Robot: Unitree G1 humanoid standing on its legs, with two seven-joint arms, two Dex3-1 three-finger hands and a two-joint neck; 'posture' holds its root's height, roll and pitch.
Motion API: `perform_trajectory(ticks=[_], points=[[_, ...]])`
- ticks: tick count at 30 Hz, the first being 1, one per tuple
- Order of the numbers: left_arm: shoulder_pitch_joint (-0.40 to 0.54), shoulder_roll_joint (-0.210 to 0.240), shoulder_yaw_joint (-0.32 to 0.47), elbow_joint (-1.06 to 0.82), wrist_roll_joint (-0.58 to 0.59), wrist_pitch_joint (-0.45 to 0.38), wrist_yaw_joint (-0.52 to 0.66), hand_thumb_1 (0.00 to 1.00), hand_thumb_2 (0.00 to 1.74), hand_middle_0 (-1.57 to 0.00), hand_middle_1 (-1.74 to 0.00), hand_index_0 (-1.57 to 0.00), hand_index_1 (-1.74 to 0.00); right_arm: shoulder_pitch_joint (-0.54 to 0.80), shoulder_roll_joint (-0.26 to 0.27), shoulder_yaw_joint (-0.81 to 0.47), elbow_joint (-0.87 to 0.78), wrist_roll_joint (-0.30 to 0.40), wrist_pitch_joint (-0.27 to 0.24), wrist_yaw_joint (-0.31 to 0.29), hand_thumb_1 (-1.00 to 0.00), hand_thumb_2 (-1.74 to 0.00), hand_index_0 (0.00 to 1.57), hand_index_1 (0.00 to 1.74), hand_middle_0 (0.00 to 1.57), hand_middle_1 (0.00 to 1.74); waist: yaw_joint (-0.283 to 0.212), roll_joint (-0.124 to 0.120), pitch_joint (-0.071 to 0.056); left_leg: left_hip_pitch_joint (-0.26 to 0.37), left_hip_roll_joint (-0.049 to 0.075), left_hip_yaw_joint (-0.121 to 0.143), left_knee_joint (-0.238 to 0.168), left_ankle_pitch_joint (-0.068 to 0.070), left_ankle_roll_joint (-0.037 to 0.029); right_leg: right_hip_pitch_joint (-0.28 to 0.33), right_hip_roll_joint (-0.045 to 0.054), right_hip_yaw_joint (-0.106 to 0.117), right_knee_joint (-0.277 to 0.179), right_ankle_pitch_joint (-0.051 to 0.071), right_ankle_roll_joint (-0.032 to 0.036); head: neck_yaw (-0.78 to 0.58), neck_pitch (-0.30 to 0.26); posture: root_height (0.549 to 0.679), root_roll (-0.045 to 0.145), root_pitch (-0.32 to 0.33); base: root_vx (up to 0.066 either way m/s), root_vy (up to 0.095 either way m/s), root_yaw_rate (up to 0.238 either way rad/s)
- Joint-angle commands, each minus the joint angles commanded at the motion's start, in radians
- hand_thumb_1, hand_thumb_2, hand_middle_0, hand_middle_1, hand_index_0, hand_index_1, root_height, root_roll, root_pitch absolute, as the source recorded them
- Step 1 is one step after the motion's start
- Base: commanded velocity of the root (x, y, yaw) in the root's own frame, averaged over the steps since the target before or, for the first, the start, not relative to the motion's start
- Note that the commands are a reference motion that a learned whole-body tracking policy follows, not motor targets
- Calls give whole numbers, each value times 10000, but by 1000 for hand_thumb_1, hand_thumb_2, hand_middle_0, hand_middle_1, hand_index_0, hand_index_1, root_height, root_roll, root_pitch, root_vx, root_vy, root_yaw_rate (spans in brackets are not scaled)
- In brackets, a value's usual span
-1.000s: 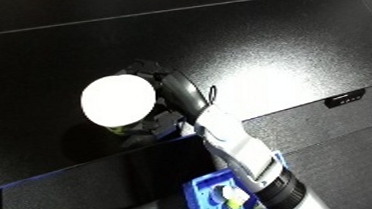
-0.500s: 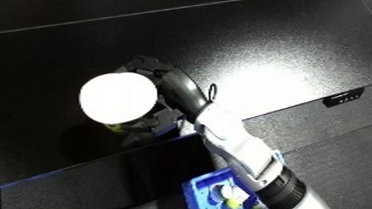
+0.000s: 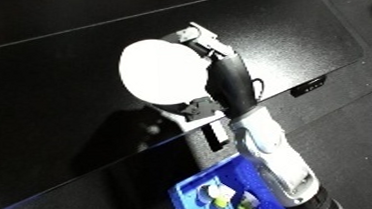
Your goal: Pick up the object and place it into the box
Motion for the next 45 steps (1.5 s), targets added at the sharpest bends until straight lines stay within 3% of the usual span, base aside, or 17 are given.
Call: perform_trajectory(ticks=[6,11,16,20,27,29,33,39,45], points=[[175,-64,269,96,-283,-201,-178,0,0,0,0,0,0,1483,-198,-1274,-241,-98,-738,-439,-1000,-1740,1570,1740,1570,1740,-616,82,55,194,62,345,-68,-144,51,-62,197,303,-61,-11,0,236,229,641,60,-22,-3,71,-211],[365,-117,516,272,-469,-436,-372,0,0,0,0,0,0,2883,-59,-2315,-53,715,-1734,85,-1000,-1740,1570,1740,1570,1740,-1066,135,81,356,68,600,-149,-274,142,-129,384,529,-90,-31,24,640,280,641,59,-15,-3,67,-222],[484,-167,749,386,-627,-555,-500,0,0,0,0,0,0,4003,228,-3217,710,1019,-2836,427,-1000,-1740,1570,1740,1570,1740,-1445,219,82,512,10,789,-273,-361,231,-178,545,704,-177,-14,65,1185,339,641,58,-7,-1,60,-185],[534,-140,913,589,-735,-647,-699,0,0,0,0,0,0,4609,270,-3754,2062,1483,-3603,1177,-1000,-1740,1570,1740,1570,1740,-1668,303,94,654,-56,872,-386,-395,280,-192,677,857,-277,36,93,1622,295,641,56,-3,-2,50,-144],[376,51,923,791,-832,-572,-845,0,0,0,0,0,0,5066,45,-4537,5151,3890,-4338,2149,-1000,-1740,1570,1740,1570,1740,-1743,330,62,723,-147,864,-455,-467,349,-176,813,952,-471,158,134,2379,290,643,51,2,-11,-3,-67],[299,89,885,788,-816,-468,-787,0,0,0,0,0,0,5170,19,-4641,6094,4385,-4337,2475,-1000,-1740,1570,1740,1570,1740,-1733,344,66,700,-169,840,-426,-479,357,-181,840,962,-517,213,143,2539,242,643,50,3,-12,-23,-49],[200,145,831,643,-696,-318,-681,0,0,0,0,0,0,5115,-29,-4194,7824,4666,-3869,3138,-1000,-1740,1570,1740,1570,1740,-1637,396,93,578,-236,733,-307,-485,392,-249,908,983,-522,290,108,2908,35,643,49,4,-25,-39,-6],[85,196,783,552,-456,-209,-679,0,0,0,0,0,0,4605,-61,-3134,9379,4491,-2704,3903,-700,-1218,1099,1218,1099,1218,-1450,518,66,515,-339,544,-290,-415,413,-242,928,971,-534,332,37,3621,-494,643,49,1,-8,-35,50],[-4,136,633,568,-181,-56,-620,0,0,0,0,0,0,3919,38,-2260,10934,3669,-2066,4150,-400,-696,628,696,628,696,-1129,701,-60,560,-440,342,-385,-305,416,-93,852,910,-619,347,8,4289,-950,645,50,-5,9,-36,83]])
